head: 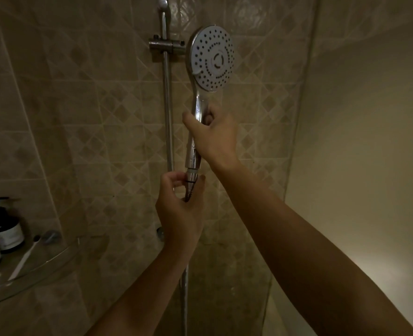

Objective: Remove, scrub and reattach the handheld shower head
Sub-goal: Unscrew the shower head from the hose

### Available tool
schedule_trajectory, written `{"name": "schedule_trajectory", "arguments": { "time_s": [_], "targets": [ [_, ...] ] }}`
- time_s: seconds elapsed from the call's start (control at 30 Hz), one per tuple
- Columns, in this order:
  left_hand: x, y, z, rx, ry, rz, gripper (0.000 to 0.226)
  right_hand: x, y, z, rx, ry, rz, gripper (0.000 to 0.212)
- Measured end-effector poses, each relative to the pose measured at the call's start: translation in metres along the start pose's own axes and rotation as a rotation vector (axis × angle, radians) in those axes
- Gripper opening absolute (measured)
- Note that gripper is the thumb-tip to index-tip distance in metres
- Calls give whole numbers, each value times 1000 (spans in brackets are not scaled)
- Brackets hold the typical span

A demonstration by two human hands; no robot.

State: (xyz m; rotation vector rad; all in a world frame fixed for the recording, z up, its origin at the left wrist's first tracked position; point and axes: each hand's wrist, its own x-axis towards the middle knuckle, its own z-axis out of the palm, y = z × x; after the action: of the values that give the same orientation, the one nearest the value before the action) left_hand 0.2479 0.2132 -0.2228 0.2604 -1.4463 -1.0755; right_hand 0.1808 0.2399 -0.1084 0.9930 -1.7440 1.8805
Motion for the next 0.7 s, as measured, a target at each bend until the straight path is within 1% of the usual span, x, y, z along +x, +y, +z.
{"name": "schedule_trajectory", "arguments": {
  "time_s": [0.13,0.3,0.4,0.5,0.6,0.7],
  "targets": [
    [-1,-2,-1,11,-16,31,17,1,2,0,-9,8,28,31],
    [0,-3,-1,-14,-69,10,6,2,4,-1,-8,1,26,25],
    [-1,-7,-2,-34,-138,-45,20,3,5,0,-11,-2,38,26],
    [-4,-8,-2,-162,-201,-189,34,4,5,-4,4,-4,29,25],
    [-8,-8,-5,-272,-189,-333,34,7,6,-9,43,-4,27,19],
    [-10,-11,-6,-291,-189,-370,33,7,10,-13,60,3,52,22]
  ]
}}
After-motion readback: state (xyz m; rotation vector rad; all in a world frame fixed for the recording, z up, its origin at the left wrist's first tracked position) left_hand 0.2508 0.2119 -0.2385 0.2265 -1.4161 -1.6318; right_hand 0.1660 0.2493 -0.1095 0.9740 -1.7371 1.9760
